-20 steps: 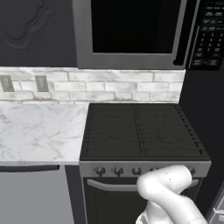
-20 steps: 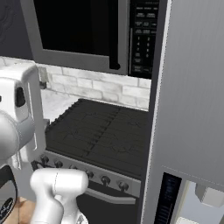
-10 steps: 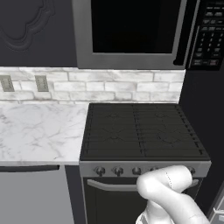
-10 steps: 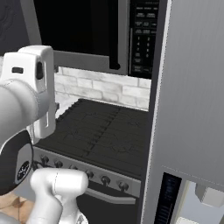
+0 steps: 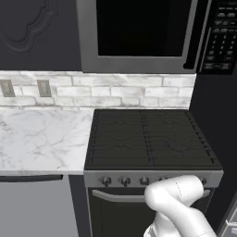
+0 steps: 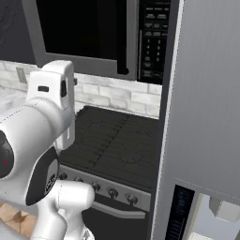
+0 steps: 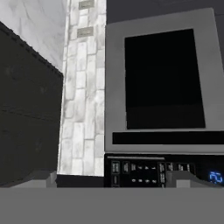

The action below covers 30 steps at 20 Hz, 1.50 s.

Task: Place the bowl containing the bell pepper and carrot in the microwave. Close the microwave door and press the start button to microwave the meal.

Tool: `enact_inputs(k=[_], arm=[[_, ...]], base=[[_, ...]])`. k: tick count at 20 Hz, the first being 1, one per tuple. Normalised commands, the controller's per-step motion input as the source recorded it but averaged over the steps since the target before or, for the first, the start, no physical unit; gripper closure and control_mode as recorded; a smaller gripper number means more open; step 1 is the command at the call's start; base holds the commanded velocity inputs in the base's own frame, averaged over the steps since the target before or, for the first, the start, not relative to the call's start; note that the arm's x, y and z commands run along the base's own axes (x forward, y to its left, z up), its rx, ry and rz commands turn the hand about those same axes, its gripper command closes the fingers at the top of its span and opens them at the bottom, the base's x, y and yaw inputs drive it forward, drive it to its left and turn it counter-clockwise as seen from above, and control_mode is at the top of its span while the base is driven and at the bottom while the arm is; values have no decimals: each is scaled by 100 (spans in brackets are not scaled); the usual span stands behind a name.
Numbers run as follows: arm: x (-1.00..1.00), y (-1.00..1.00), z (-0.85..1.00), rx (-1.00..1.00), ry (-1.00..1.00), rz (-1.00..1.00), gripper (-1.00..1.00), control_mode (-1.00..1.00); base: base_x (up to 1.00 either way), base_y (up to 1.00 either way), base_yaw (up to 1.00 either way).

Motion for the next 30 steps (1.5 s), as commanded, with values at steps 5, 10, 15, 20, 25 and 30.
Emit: enact_inputs(k=[5,10,15,20,25,30], arm=[[32,-34,0,3,0,-8,-100,-100],[19,-20,0,1,0,-11,-100,-100],[3,-7,0,0,0,-1,100,-100],[3,-6,0,0,0,0,100,-100],[22,0,0,0,0,6,100,-100],[30,0,-1,0,1,8,100,-100]], base=[[0,0,0],[0,0,0],[0,0,0],[0,0,0],[0,0,0],[0,0,0]])
